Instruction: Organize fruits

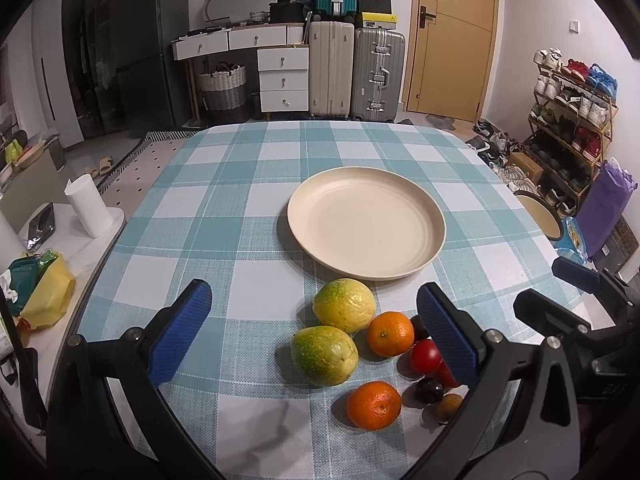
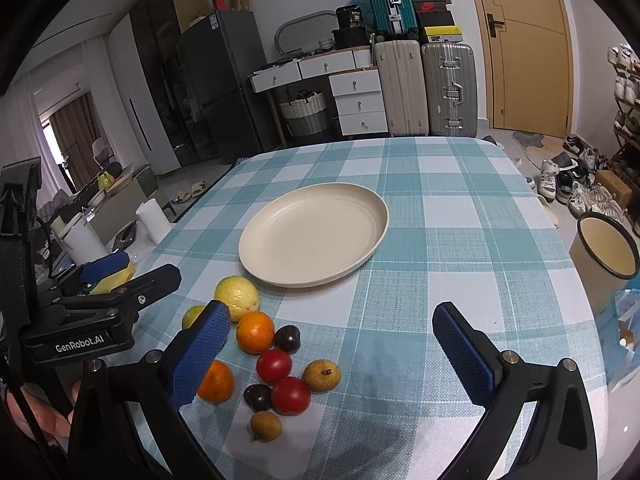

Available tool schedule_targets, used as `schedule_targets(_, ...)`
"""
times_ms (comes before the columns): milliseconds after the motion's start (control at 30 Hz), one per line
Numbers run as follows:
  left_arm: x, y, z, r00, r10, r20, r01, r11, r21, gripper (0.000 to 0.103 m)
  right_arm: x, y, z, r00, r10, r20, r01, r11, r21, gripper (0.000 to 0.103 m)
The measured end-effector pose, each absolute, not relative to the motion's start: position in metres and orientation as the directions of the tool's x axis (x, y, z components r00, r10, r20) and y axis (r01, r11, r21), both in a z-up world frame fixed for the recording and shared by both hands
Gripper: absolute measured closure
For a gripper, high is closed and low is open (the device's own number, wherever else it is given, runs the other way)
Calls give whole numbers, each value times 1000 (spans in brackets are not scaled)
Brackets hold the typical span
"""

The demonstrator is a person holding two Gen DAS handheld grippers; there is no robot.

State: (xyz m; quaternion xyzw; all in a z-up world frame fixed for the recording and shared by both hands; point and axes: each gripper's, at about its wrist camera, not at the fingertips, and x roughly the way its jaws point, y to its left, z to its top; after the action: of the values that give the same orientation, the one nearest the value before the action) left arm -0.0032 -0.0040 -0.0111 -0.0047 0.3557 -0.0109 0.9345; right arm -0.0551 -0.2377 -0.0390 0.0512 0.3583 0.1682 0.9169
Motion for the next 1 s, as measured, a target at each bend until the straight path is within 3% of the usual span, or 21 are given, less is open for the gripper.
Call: schedule_targets(1000,1,0,-18,735,-32,-678,19,999,-27,1,-53,-231,-42,685,337,-646,-272,941,202,0)
